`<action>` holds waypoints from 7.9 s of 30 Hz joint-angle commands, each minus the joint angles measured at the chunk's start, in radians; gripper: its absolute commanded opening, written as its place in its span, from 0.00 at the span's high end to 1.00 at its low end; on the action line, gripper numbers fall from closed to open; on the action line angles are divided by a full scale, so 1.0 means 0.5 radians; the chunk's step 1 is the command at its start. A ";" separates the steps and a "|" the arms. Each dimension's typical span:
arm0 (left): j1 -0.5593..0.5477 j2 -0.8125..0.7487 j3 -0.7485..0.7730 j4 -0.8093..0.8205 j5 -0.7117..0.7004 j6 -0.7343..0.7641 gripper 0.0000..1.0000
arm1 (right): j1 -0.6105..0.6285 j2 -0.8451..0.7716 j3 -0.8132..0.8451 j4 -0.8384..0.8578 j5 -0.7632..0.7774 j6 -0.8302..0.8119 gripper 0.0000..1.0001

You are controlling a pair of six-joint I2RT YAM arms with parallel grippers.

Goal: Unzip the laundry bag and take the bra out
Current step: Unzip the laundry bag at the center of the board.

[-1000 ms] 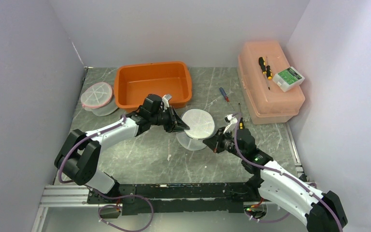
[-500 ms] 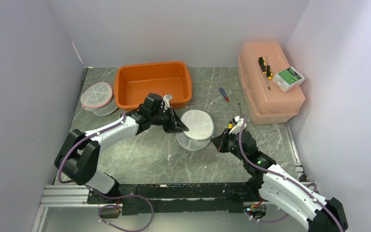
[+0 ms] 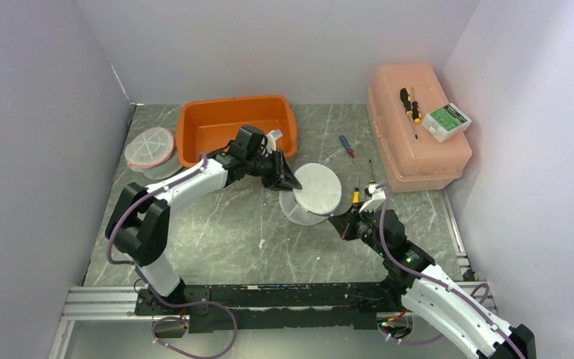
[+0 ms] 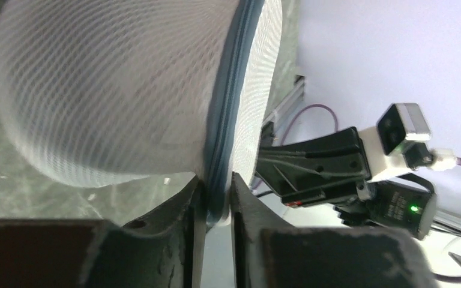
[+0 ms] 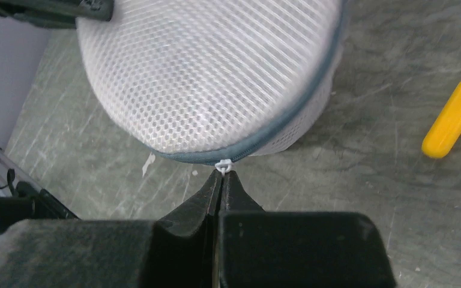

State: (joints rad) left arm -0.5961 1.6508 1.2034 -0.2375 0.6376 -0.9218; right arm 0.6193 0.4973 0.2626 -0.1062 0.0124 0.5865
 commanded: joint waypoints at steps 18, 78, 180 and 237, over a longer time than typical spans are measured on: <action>-0.506 -0.639 -0.441 0.081 -1.107 -0.627 0.05 | 0.002 0.077 -0.067 0.156 -0.109 -0.002 1.00; -0.212 -0.375 -0.283 0.079 -0.389 0.265 0.97 | 0.006 -0.076 0.168 -0.191 0.005 -0.203 1.00; -0.142 -0.326 -0.289 0.042 -0.389 0.434 0.90 | 0.194 -0.089 -0.067 0.191 -0.328 -0.136 1.00; -0.513 -0.500 -0.807 0.462 -1.296 -0.840 0.97 | 0.231 0.188 -0.061 0.223 0.021 -0.020 1.00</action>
State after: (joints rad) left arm -0.8852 1.4372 0.8028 -0.0193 -0.0181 -1.3911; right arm 0.7303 0.5869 0.2008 0.0380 -0.0734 0.5552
